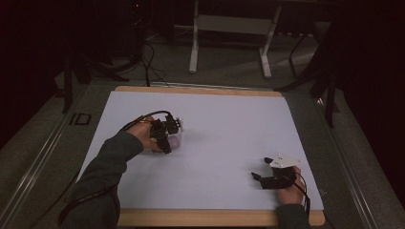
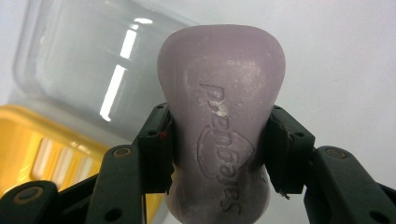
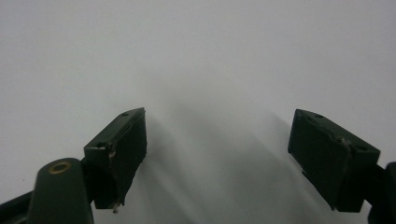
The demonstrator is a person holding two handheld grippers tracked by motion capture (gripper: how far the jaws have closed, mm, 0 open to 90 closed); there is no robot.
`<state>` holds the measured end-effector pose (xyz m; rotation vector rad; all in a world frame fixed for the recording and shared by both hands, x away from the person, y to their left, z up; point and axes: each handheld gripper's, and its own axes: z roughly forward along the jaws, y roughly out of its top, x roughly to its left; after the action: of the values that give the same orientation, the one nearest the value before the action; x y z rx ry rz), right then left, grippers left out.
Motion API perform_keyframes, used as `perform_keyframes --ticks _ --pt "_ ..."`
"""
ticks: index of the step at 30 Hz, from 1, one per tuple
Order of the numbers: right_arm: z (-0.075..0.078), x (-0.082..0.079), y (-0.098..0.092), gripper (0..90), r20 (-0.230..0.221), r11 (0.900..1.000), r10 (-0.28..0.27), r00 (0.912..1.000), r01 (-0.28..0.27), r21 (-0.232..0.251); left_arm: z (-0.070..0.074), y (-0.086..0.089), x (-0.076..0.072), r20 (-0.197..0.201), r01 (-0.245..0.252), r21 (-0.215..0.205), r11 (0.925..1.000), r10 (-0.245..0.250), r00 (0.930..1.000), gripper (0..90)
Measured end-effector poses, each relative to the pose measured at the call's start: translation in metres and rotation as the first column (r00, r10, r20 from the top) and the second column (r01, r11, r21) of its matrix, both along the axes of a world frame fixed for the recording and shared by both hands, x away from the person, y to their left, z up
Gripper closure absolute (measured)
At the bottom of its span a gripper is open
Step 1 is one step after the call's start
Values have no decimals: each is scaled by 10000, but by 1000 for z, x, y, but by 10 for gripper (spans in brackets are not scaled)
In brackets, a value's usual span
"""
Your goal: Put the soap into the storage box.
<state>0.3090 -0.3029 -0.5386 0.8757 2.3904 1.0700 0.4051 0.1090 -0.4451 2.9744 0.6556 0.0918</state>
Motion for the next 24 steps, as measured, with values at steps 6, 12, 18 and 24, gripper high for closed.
perform_keyframes --ticks 6,12,18,24 --pt "0 0 0 192 -4 10000 4 10000 -4 -5 4 10 6 -16 -432 -19 9991 432 9991 498" --pt "0 0 0 192 3 10000 0 10000 0 -2 8 22 13 -6 -914 -117 9957 914 9958 498" --pt "0 0 0 192 -2 10000 3 10000 -3 5 15 32 19 24 -1280 -236 9915 1280 9918 498" --pt "0 0 0 192 3 10000 -1 10000 1 -1 22 36 25 92 -1555 -83 9878 1556 9878 498"
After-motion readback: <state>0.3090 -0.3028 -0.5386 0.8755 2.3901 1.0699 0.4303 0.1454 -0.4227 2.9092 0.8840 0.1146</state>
